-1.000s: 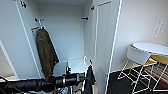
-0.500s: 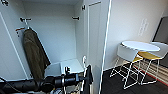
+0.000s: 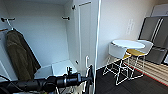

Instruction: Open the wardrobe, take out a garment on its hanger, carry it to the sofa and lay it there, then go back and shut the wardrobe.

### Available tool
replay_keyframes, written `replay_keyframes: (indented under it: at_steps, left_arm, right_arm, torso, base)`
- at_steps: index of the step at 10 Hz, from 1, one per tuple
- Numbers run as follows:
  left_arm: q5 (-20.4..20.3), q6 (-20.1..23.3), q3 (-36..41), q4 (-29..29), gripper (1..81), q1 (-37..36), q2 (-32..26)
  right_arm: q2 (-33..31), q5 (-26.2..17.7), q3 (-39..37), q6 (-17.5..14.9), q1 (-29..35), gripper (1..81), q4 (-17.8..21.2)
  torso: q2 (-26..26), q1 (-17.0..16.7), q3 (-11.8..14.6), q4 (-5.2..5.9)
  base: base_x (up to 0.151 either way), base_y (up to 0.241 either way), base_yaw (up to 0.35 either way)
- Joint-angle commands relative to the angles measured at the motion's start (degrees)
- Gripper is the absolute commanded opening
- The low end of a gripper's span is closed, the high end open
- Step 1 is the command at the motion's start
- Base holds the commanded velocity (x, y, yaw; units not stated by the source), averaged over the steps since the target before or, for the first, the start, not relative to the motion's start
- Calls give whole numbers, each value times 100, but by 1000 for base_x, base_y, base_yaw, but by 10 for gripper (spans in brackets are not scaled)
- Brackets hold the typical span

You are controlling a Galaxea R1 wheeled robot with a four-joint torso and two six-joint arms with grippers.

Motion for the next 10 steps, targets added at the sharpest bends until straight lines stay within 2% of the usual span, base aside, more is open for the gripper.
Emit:
replay_keyframes:
  at_steps: [1,3,10]
  left_arm:
    - [-253,-2,-530,113,10,-870,615]
    - [-235,-11,-566,104,10,-932,836]
    - [-235,-2,-478,148,10,-914,836]
  right_arm:
    - [-55,-290,30,-3,154,811,-24]
    - [-46,-290,21,-3,163,811,-33]
    - [-29,-290,12,-3,171,811,-33]
  torso:
    - [0,0,0,0]
    - [0,-1,0,0]
    - [0,5,0,0]
  base:
    - [0,0,-253]
    - [0,0,-254]
    - [0,0,-254]
